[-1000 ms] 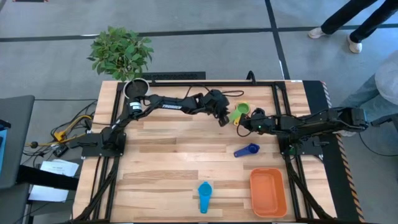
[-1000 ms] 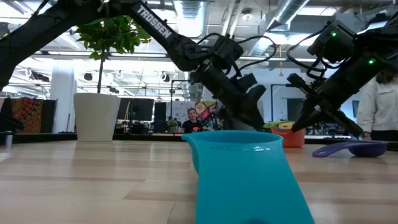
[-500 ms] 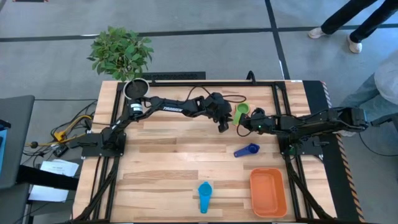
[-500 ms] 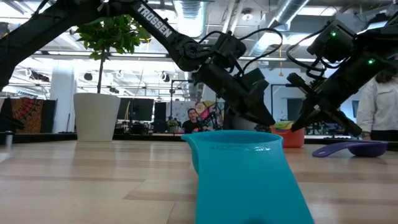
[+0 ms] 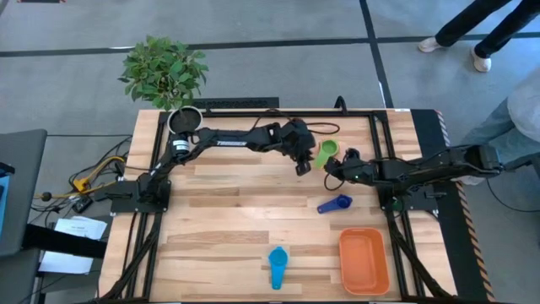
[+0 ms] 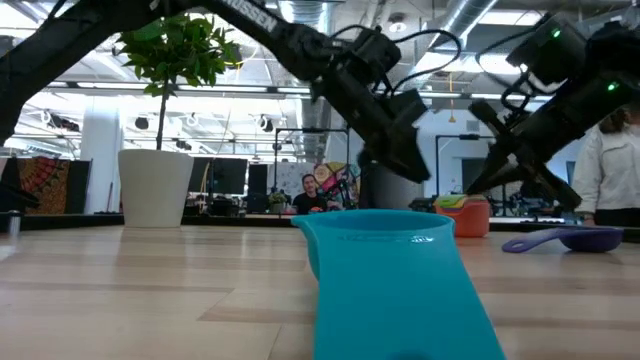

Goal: Nest measuring cups in basket
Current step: Stack the green measuring cup on top of the yellow measuring cup, then stack the light blue measuring cup on top of the green measuring cup

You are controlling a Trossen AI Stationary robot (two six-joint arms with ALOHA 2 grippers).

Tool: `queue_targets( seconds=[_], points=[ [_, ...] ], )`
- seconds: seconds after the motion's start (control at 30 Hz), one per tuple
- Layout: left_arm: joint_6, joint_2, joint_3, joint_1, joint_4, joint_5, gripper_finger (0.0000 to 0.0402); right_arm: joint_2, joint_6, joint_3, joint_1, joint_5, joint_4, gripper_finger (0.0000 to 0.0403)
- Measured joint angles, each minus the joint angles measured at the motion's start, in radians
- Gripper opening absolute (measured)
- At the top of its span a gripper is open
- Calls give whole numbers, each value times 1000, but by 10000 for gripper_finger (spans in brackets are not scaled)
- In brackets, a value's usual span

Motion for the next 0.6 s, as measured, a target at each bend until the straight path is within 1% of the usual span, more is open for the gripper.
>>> queue_targets(
  seconds=[0.03,0.1,0.3,0.37,0.47,0.6],
  points=[
    [0,-11,5,0,-45,-6,92,-12,0,0,15,7,1,14],
    [-14,-31,12,-6,-59,-18,81,-39,0,0,45,25,-13,15],
    [-62,-115,12,-48,-136,-18,18,-113,0,0,176,104,-27,14],
    [-94,-127,12,-71,-185,-18,5,-132,0,0,232,136,-36,16],
    [-148,-131,12,-119,-276,-23,7,-149,0,0,320,177,-33,18],
    [-236,-131,12,-224,-384,-52,20,-153,1,0,440,234,-28,19]
  ],
)
